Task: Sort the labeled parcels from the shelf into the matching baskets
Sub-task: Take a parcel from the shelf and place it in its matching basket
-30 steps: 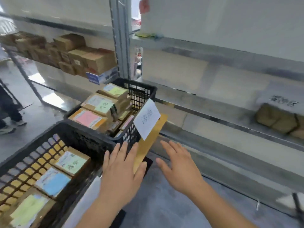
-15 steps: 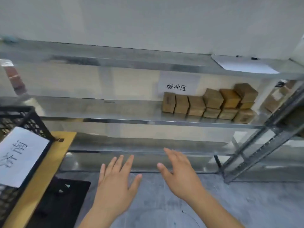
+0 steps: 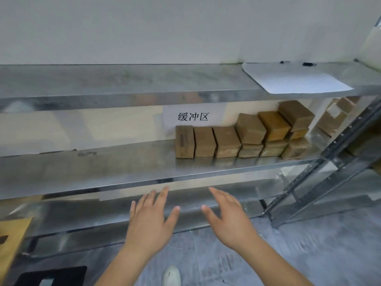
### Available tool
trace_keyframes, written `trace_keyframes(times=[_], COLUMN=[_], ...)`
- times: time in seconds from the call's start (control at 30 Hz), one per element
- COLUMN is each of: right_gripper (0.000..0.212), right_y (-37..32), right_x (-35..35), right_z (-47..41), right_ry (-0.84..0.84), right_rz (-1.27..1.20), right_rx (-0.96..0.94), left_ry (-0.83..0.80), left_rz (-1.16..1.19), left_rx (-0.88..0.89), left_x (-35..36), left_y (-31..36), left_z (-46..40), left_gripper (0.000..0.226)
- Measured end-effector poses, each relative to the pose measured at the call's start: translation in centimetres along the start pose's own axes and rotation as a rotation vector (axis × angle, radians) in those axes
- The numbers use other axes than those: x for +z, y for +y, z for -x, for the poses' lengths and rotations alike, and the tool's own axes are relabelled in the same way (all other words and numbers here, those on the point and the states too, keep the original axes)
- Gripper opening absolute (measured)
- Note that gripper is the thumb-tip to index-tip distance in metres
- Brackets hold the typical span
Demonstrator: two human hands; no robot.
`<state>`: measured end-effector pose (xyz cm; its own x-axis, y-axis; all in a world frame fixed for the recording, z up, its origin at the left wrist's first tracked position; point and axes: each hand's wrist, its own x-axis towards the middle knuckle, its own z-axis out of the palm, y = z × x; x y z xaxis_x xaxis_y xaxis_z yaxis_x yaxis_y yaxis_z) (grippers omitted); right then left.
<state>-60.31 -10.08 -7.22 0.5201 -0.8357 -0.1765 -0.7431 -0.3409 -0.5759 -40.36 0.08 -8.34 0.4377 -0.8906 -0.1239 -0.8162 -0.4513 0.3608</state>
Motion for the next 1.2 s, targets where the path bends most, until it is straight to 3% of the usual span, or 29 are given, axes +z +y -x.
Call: trace_keyframes(times=[0.4, 0.53, 0.63, 0.7, 0.8, 0.9, 1.0, 1.07, 1.1, 1.2], right_gripper=[0.065, 0.059, 0.054, 0.044, 0.032, 0.037, 0.033, 0.025, 0.023, 0.051], right_y=[-1.4, -0.7, -0.1, 0.2, 0.2, 0.0, -0.7, -1.2, -1.4, -3.2], right_x=[-0.9, -0.2, 0.5, 0.8, 1.3, 1.1, -0.3, -0.7, -0.5, 0.0], right_z=[-23.3, -29.2, -32.9, -34.3, -35.2, -34.7, -32.7, -31.0, -30.3, -28.5], right_ry=[-0.027, 0.058, -0.046, -0.046, -0.007, -0.045, -0.229, -0.117, -0.091, -0.221], right_rz=[0.111, 0.179, 0.228, 0.268, 0.123, -0.009, 0.077, 0.030, -0.024, -0.025], right_rx=[0.029, -0.080, -0.043, -0.070, -0.104, -0.082, -0.141, -0.262, -0.259, -0.279], left_ry=[0.043, 0.039, 0.044, 0.051, 0.082, 0.036, 0.121, 0.199, 0.219, 0.257], left_rz=[-0.169, -0.182, -0.204, -0.214, 0.009, 0.109, 0.180, 0.167, 0.193, 0.206], left_rx=[0.054, 0.003, -0.025, -0.077, -0.127, -0.175, -0.204, -0.276, -0.342, -0.445], left_x=[0.3, 1.9, 3.2, 3.9, 4.5, 4.9, 4.5, 3.7, 3.2, 2.2], left_y=[1.2, 2.1, 2.9, 3.4, 4.5, 5.1, 5.3, 5.5, 5.7, 5.5], left_z=[-24.8, -29.8, -32.3, -33.2, -33.4, -32.5, -29.8, -27.3, -26.0, -22.4], left_gripper=[0.077, 0.062, 0.045, 0.035, 0.027, 0.027, 0.031, 0.031, 0.042, 0.065])
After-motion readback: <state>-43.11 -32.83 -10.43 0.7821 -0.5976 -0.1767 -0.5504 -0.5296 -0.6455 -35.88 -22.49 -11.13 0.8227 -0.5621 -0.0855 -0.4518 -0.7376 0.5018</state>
